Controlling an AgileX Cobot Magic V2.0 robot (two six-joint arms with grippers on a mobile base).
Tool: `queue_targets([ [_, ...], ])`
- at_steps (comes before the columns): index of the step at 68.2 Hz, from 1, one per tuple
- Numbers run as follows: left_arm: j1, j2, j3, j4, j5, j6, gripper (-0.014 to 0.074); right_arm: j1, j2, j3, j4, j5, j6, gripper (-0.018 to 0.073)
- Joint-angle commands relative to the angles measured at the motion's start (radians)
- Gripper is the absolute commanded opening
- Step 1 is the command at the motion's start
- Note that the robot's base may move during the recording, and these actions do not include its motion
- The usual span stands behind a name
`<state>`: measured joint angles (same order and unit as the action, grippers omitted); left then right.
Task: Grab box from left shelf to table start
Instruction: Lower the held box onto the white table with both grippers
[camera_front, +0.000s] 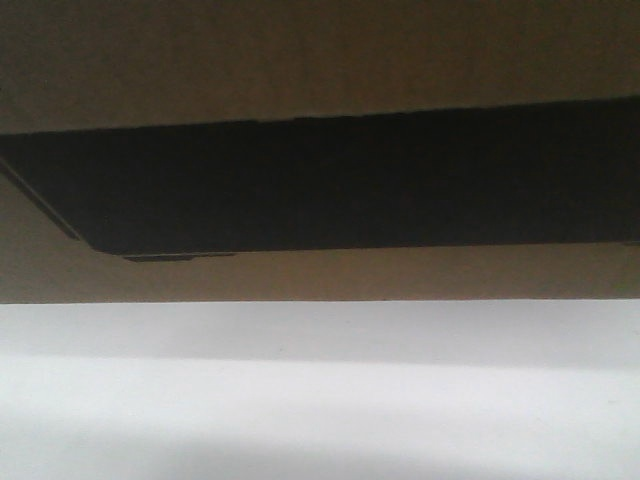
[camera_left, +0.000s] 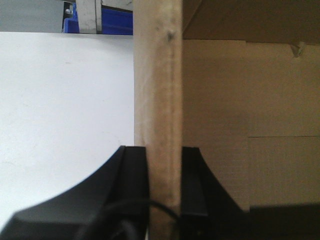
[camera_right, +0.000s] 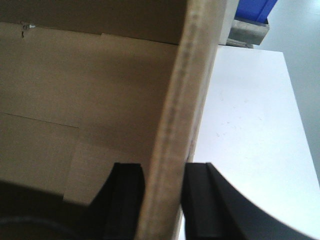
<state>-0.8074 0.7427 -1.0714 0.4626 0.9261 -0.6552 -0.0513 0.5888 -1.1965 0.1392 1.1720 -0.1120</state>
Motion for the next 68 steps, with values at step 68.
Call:
queue_targets([
  [68,-0.016,0.149,-0.042,-0.108,-0.220,-0.005,-0.0092,0.000,0.010,-0.033,0.055,-0.122,-0.020,0.0056],
])
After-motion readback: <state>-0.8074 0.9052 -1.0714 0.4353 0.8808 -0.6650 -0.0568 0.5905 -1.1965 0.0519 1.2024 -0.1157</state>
